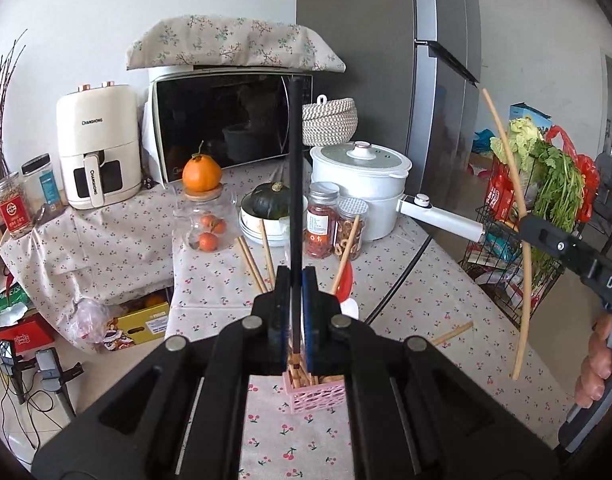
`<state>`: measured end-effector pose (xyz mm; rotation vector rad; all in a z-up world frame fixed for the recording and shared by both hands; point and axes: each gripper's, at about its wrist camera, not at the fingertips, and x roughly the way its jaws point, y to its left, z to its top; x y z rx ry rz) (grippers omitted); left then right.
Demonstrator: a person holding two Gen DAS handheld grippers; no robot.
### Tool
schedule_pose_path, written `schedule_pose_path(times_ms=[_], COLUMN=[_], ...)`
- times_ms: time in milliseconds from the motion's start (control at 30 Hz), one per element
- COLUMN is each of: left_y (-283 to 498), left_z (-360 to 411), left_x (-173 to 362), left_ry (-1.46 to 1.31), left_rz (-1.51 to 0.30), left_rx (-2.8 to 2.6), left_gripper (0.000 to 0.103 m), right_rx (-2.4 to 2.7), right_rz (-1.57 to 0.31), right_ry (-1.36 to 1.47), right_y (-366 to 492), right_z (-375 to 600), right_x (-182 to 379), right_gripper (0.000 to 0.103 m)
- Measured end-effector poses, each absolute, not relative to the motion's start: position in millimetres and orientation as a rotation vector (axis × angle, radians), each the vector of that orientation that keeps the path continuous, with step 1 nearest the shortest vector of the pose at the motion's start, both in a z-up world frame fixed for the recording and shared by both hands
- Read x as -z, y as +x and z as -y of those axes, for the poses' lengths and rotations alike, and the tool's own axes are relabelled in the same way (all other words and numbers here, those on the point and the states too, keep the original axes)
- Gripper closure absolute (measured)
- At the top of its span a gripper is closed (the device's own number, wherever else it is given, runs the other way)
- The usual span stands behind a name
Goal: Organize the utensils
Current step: 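Carry both held chopsticks up to the pink basket, then lower the black chopstick into the pink basket and open the left tool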
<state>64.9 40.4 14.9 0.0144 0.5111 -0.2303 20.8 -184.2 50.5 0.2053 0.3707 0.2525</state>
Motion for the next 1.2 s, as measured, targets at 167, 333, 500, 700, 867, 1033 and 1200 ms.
schedule_pose_path(times_ms=[167, 333, 500, 700, 867, 1033, 1200], left_y=[85.4, 95.9, 90.9, 81.1, 83.6, 85.3, 80.7], left_z=[-41.8, -41.3, -49.0, -73.4, -96.4, -120.0, -125.2], left_x=[5.1, 14.6, 6.3, 3.1, 21.5, 37.0, 37.0], left_ry=[-0.019, -0.073, -0.116, -0.079, -0.062, -0.139, -0.102], left_rz=[-0.621, -0.679, -0.674, -0.696, -0.809, -0.894, -0.883], left_rx=[0.261, 0.315, 0.322, 0.218, 0.14, 0.106, 0.088], left_gripper=[0.097, 0.096, 0.072, 0.05, 0.034, 0.034, 0.032], right_rx=[-0.273, -0.301, -0.31, -0.305, -0.256, -0.177, -0.094], right_rz=[-0.317, -0.264, -0.219, -0.215, -0.187, -0.133, -0.1], right_ry=[0.214, 0.218, 0.194, 0.175, 0.149, 0.134, 0.089], right_y=[16.6, 6.1, -1.5, 8.8, 21.1, 33.2, 47.7], right_z=[169.5, 156.6, 135.7, 104.8, 73.5, 47.9, 30.3], right_x=[-57.2, -66.7, -75.2, -68.8, -49.6, -24.4, -3.2], right_gripper=[0.096, 0.096, 0.096, 0.096, 0.096, 0.096, 0.096])
